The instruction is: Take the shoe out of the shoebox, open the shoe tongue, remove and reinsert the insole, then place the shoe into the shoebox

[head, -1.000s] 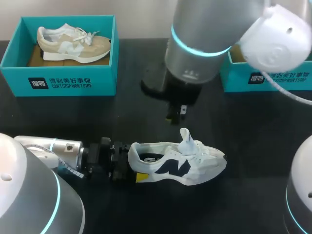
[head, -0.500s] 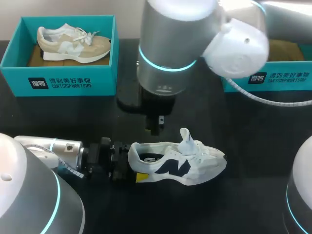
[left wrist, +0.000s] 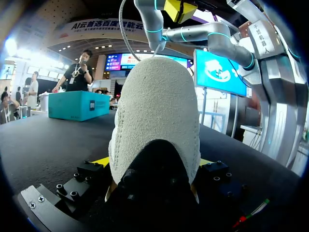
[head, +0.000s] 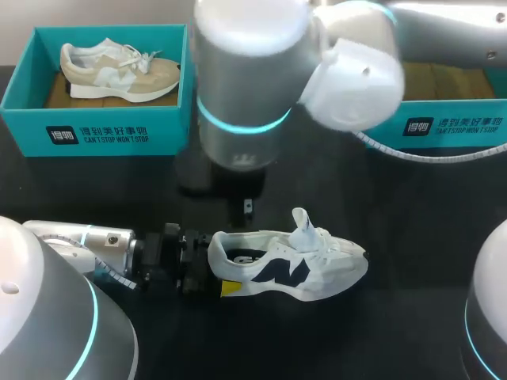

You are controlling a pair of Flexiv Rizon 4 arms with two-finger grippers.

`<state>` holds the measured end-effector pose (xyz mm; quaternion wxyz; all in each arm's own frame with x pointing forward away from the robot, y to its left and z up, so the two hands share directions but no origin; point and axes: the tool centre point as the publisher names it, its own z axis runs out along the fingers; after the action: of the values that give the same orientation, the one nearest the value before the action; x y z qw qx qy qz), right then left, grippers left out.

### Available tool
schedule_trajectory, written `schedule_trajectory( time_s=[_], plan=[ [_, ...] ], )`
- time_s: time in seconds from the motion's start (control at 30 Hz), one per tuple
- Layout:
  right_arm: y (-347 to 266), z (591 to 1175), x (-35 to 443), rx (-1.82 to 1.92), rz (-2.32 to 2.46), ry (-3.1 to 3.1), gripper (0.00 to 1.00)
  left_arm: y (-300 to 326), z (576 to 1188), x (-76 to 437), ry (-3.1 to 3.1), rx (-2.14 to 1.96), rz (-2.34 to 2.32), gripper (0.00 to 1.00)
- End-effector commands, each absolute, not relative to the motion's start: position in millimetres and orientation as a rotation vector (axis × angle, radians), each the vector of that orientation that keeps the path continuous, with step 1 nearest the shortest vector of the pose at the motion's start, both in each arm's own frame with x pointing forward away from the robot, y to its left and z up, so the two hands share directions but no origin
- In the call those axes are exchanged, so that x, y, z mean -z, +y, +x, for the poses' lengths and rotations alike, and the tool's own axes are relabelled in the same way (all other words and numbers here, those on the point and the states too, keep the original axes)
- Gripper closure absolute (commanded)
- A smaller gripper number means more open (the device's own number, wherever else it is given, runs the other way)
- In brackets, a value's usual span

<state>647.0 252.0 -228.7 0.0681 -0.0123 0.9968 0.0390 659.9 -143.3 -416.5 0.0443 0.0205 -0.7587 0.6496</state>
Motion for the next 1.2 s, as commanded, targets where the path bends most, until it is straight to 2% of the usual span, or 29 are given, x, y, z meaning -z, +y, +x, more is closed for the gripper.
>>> schedule_trajectory(
  time_s=[0.03,0.1,0.53,0.73,1.2],
  plan=[
    [273,641,248,-0.018,-0.03,3.001,1.0,-141,659,419,-2.319,-1.987,0.065,1.0],
    [273,635,260,0.049,0.003,2.974,1.0,-141,659,419,-2.319,-1.987,0.065,1.0],
    [273,635,260,0.049,0.003,2.974,1.0,-141,659,419,-2.319,-1.987,0.065,1.0],
    [261,641,295,0.049,0.044,2.949,1.0,-141,659,419,-2.319,-1.987,0.065,1.0],
    [230,661,330,0.02,0.069,2.932,1.0,-141,659,419,-2.319,-1.987,0.065,1.0]
  ],
)
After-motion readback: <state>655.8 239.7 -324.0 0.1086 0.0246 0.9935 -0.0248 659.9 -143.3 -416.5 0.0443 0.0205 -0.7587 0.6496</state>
